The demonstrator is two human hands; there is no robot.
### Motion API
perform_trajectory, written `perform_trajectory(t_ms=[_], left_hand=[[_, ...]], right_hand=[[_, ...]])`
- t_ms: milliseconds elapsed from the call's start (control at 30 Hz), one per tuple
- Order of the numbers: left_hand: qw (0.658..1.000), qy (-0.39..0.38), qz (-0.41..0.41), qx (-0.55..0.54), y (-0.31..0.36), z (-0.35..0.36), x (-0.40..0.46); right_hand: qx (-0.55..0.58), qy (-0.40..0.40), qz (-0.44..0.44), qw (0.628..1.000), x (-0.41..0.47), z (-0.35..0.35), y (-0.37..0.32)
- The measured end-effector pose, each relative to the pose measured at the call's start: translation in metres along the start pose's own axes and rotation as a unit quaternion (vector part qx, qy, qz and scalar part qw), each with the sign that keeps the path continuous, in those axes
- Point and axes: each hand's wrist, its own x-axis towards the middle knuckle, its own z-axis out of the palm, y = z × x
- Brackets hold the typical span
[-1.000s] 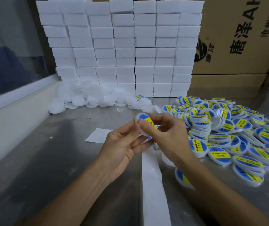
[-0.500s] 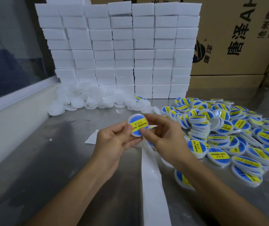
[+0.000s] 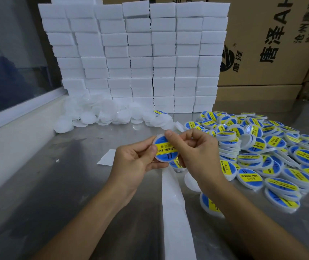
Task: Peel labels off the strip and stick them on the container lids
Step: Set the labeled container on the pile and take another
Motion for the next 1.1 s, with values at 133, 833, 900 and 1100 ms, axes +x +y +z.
perform_trajectory(t_ms=[133, 833, 900, 1100], left_hand=[[0.999, 0.039, -0.005, -0.013, -0.001, -0.002, 0.001], [0.997, 0.050, -0.025, -0.051, 0.003, 0.000, 0.000], [0.996, 0.047, -0.037, -0.059, 0.004, -0.002, 0.001], [0.996, 0.046, -0.061, -0.053, 0.004, -0.004, 0.002]], right_hand=[[-0.084, -0.036, -0.036, 0.995, -0.001, 0.000, 0.002], [-0.235, -0.063, -0.096, 0.965, -0.001, -0.001, 0.011], [-0.276, -0.086, -0.150, 0.946, -0.002, 0.000, 0.010], [-0.353, -0.144, -0.193, 0.904, 0.004, -0.015, 0.007]])
